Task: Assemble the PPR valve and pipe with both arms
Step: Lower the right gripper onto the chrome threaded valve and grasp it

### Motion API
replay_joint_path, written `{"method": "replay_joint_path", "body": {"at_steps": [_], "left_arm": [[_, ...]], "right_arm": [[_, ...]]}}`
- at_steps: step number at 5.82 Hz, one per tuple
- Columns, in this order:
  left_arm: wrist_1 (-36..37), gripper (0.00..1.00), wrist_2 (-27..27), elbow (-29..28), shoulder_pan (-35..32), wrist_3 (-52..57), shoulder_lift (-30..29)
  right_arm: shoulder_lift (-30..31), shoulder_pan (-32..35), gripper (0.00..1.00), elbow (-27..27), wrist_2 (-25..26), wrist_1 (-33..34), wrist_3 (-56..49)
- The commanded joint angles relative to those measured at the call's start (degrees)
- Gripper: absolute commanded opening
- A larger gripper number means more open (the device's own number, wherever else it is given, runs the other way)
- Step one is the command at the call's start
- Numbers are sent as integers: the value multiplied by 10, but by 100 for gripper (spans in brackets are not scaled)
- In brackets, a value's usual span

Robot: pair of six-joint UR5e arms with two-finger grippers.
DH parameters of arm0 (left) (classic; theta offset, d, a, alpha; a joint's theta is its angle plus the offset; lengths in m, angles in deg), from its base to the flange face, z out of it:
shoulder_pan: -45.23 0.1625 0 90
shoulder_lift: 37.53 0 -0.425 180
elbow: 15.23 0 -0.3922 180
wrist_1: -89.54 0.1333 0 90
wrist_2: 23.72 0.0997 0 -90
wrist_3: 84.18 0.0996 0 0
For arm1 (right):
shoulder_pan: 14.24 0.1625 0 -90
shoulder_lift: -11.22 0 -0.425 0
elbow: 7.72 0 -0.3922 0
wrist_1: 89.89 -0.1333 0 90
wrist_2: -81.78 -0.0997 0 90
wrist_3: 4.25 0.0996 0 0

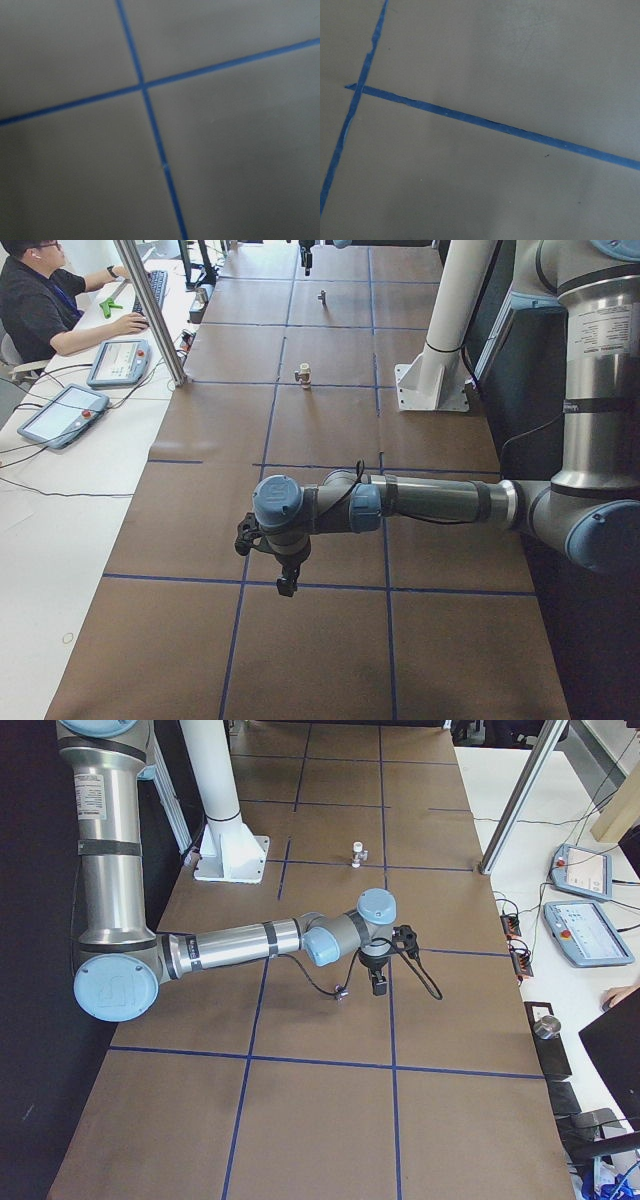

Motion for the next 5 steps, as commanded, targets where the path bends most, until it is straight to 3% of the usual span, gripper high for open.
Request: {"method": "replay_joint_path", "body": {"at_steps": [1,3,4,5], "left_arm": [[-12,100,-3,-6,-2,0,3],[-13,100,-3,-6,-2,0,3],[-13,100,-3,-6,-2,0,3],[-13,100,-2,-6,-2,1,4]], "right_arm": [[63,-69,100,1,45,-129,75],[105,-118,100,2,81,-134,68],[105,-117,84,1,72,-134,69],[101,-117,26,0,63,-132,70]]}}
